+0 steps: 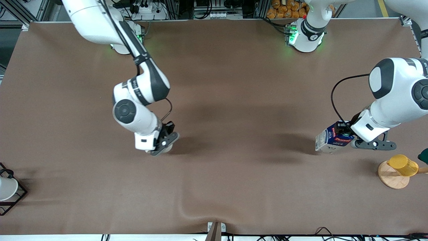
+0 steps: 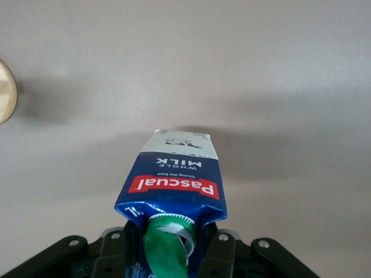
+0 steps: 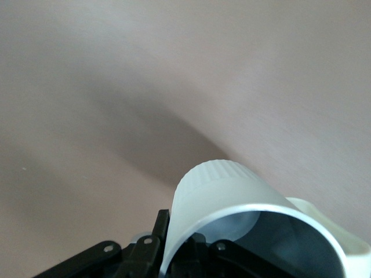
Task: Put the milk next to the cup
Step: 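Lift the mug with the right gripper while the left gripper lifts the carton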
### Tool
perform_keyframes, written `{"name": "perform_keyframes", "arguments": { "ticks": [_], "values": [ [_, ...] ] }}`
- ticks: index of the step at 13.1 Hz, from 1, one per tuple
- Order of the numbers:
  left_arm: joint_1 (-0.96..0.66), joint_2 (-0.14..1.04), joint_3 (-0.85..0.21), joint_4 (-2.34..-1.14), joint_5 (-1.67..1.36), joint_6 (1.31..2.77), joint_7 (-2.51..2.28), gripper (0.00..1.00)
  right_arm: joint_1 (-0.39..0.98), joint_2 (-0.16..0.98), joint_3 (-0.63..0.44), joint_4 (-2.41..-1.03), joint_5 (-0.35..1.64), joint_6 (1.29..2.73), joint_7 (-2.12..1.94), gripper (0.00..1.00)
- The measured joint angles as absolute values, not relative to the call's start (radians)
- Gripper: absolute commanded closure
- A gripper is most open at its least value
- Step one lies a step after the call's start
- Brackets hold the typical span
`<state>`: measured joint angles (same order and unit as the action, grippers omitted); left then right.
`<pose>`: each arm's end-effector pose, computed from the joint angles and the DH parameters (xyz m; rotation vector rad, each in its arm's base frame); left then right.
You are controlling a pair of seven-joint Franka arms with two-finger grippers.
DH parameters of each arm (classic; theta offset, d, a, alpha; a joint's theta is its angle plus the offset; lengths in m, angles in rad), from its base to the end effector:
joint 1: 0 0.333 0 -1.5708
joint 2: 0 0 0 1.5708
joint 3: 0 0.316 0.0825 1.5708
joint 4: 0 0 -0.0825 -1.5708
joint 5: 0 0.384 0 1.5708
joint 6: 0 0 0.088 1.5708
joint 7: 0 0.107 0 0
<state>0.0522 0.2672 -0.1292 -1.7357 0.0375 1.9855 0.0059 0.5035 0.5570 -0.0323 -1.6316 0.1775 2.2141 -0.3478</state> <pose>0.6309 -0.0404 0.4228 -3.1373 0.1476 0.0235 0.6099 0.3203 0.2982 -2.8209 -1.0607 -0.0278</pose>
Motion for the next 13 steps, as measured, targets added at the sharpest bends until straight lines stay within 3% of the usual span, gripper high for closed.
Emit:
{"name": "perform_keyframes", "arguments": {
  "ticks": [5, 9, 10, 13],
  "values": [
    [0.032, 0.267, -0.144, -1.693, 0.037, 1.925, -0.025, 0.72, 0.625, 0.649, -0.035, -1.579, 0.174, 2.376, -0.339, 1.00],
    [0.027, 0.267, -0.201, -1.660, 0.037, 1.870, -0.142, 0.72, 0.647, 0.723, -0.036, -1.490, 0.145, 2.396, -0.368, 1.00],
    [0.027, 0.267, -0.218, -1.652, 0.037, 1.859, -0.179, 0.72, 0.663, 0.740, -0.037, -1.472, 0.141, 2.396, -0.368, 0.97],
    [0.025, 0.267, -0.265, -1.645, 0.037, 1.846, -0.299, 0.72, 0.707, 0.780, -0.038, -1.445, 0.107, 2.397, -0.368, 0.73]
  ]
}}
